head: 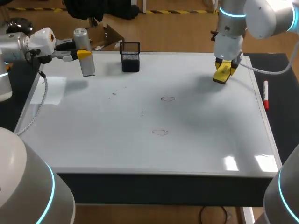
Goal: Pick up the inspection probe, press it on each red-marked spot on the whiteboard one by one, put down the probe, pick up the eraser, and wipe off all the red marks.
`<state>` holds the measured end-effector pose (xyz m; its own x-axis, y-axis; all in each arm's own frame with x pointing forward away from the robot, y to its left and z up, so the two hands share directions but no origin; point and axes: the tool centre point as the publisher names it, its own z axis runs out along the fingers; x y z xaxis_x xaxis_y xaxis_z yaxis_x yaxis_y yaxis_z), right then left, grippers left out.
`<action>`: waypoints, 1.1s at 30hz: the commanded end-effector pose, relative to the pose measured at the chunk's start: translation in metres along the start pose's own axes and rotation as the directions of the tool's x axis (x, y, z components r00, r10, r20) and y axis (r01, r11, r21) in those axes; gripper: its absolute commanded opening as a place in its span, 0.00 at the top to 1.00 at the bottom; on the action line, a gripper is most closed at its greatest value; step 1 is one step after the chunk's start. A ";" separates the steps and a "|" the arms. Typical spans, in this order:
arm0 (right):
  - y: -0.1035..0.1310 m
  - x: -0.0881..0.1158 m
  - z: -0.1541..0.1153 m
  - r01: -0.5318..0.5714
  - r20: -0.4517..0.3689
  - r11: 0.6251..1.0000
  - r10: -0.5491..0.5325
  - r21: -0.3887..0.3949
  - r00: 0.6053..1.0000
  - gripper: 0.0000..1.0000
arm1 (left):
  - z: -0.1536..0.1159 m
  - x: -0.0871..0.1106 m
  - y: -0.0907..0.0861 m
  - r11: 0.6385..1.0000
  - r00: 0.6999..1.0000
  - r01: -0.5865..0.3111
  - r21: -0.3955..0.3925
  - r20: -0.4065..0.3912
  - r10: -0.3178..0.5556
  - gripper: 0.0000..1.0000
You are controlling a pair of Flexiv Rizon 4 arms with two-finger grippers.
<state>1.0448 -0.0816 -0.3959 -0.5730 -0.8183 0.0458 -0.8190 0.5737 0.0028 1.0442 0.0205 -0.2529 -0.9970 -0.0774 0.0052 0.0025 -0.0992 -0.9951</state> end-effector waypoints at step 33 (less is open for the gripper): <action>0.000 0.002 -0.002 0.002 -0.001 1.000 -0.002 0.003 1.000 1.00 | 0.139 0.096 -0.021 0.998 0.963 -0.042 0.042 -0.265 0.051 1.00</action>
<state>1.0436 -0.0821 -0.3946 -0.5729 -0.8184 0.0444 -0.8192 0.5735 0.0016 0.9681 -0.0900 -0.2181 -0.9818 0.1721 -0.0803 0.0554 -0.1448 -0.9879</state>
